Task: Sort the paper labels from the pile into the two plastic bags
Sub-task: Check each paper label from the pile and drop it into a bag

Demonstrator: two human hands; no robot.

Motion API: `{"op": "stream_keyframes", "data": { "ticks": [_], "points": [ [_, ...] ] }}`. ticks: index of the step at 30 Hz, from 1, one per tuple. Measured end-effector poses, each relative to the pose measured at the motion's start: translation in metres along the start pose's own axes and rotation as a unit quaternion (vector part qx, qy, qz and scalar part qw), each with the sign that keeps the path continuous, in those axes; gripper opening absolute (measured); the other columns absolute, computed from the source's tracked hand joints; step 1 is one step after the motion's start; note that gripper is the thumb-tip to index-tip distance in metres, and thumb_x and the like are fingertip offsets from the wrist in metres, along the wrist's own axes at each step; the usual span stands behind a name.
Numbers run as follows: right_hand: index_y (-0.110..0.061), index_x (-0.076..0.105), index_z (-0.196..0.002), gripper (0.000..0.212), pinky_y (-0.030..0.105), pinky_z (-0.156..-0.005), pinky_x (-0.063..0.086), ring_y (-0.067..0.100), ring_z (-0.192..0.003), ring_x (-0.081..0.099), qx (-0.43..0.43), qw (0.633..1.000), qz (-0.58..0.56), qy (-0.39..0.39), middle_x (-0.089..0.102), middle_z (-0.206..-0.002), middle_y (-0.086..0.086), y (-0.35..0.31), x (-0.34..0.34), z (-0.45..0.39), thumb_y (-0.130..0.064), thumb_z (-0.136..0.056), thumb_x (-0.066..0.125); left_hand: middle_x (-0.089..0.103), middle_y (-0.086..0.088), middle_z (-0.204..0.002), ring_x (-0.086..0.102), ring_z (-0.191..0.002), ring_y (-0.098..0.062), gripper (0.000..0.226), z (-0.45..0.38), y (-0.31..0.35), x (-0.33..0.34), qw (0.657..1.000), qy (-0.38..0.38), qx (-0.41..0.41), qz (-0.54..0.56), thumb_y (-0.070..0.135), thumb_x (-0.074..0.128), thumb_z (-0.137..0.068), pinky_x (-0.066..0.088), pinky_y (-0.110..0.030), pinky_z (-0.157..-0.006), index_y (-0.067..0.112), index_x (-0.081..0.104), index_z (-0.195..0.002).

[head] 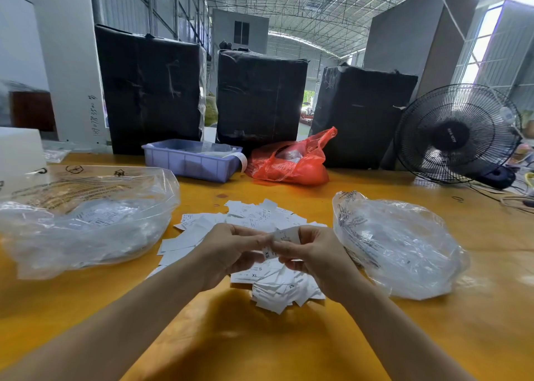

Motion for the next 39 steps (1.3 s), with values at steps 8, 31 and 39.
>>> {"op": "stream_keyframes", "data": {
  "ticks": [8,31,39],
  "points": [
    [-0.008,0.057,-0.126,0.04,0.024,-0.067,0.057,0.007,-0.065,0.067,-0.169,0.963,0.17,0.123,0.071,-0.087,0.006,-0.01,0.002,0.002,-0.014,-0.087,0.066,0.073,-0.013,-0.072,0.07,-0.059,-0.02,0.019,0.0,-0.005,0.006,0.991,0.062,0.016,0.115,0.003,0.074,-0.069,0.053,-0.02,-0.05,0.001,0.068,-0.087],
    [-0.013,0.065,-0.115,0.039,0.032,-0.072,0.059,0.018,-0.079,0.068,-0.167,0.971,0.129,0.114,0.07,-0.099,0.004,-0.01,0.0,0.001,-0.005,-0.077,0.075,0.073,-0.014,-0.074,0.07,-0.06,-0.016,0.04,0.001,0.002,0.001,0.992,0.098,0.048,0.067,0.028,0.075,-0.061,0.049,-0.015,-0.047,-0.003,0.072,-0.086],
    [-0.018,0.07,-0.101,0.029,0.035,-0.069,0.059,0.02,-0.079,0.07,-0.178,0.971,0.141,0.078,0.069,-0.1,-0.001,-0.013,0.006,0.005,-0.02,-0.074,0.078,0.073,-0.012,-0.078,0.067,-0.079,-0.024,0.025,-0.002,-0.002,-0.002,0.987,0.132,0.048,0.083,0.025,0.075,-0.074,0.05,-0.028,-0.07,0.002,0.072,-0.084]
  ]
}}
Point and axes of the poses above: each hand's wrist, its own z-axis away from the middle knuckle, its own x-axis out of the palm, y = z × x, the point moved 4 cm from there along -z, towards the middle knuckle
